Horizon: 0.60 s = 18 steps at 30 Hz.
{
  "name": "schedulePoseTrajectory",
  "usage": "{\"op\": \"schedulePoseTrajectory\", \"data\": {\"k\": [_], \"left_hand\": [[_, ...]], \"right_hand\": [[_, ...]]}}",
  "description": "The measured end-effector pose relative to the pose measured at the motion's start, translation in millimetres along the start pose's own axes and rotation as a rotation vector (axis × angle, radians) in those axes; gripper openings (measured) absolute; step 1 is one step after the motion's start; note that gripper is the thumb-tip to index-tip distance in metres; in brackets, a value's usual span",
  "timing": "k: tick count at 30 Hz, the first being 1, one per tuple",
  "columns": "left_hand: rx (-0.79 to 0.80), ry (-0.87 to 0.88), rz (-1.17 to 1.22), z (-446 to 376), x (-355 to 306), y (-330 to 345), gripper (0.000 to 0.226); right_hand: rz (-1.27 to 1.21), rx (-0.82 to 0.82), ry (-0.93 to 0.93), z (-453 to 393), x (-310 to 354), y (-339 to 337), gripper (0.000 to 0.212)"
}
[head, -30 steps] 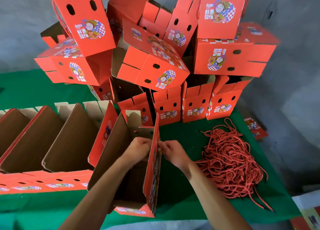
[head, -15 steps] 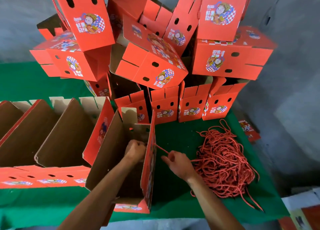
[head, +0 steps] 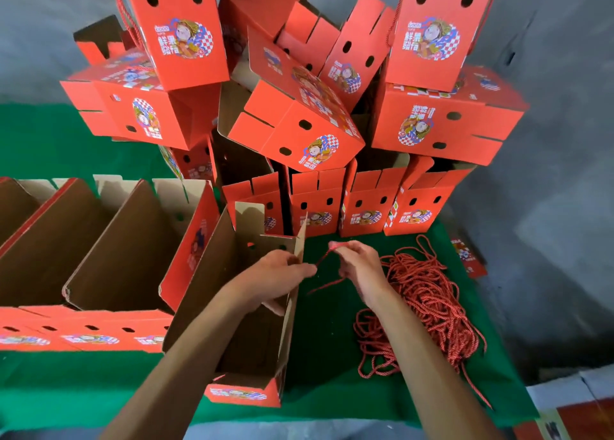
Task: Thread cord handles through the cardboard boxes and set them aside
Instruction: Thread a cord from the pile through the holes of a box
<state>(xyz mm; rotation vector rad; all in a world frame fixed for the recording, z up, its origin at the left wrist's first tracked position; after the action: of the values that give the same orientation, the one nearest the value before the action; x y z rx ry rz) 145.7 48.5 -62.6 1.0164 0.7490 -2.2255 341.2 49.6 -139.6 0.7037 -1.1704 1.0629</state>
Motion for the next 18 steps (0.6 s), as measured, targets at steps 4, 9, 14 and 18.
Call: {"op": "schedulePoseTrajectory", "data": {"k": [4,9,14,18], "left_hand": [[0.033,-0.038,0.082,7,19,3,0.015],[0.062,-0.107,0.178,17,42,-4,0.027],[-0.022,-0.211,0.181,21,63,-15,0.047],[-0.029,-0.243,0.195,19,72,-14,0.049]], "right_hand": [[0.145,-0.078,0.122,0,-62,-10,0.012],[0.568,-0.099,0.143,13,-126,-17,0.034],[0.865,-0.191,0.086,25,-130,-12,0.046],[0.900,0.127,-0.110,30,-120,48,0.026]]}}
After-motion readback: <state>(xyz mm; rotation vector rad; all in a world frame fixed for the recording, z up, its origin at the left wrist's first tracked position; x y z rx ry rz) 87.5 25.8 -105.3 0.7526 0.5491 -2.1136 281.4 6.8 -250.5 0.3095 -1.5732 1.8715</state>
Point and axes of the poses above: each hand's wrist, its own z-axis away from the middle knuckle, its own y-axis out of the palm, x = y × z, the point moved 10 cm from there along -z, towards the middle knuckle, and after that the axes turned 7 degrees about z, right-handed, at the moved point
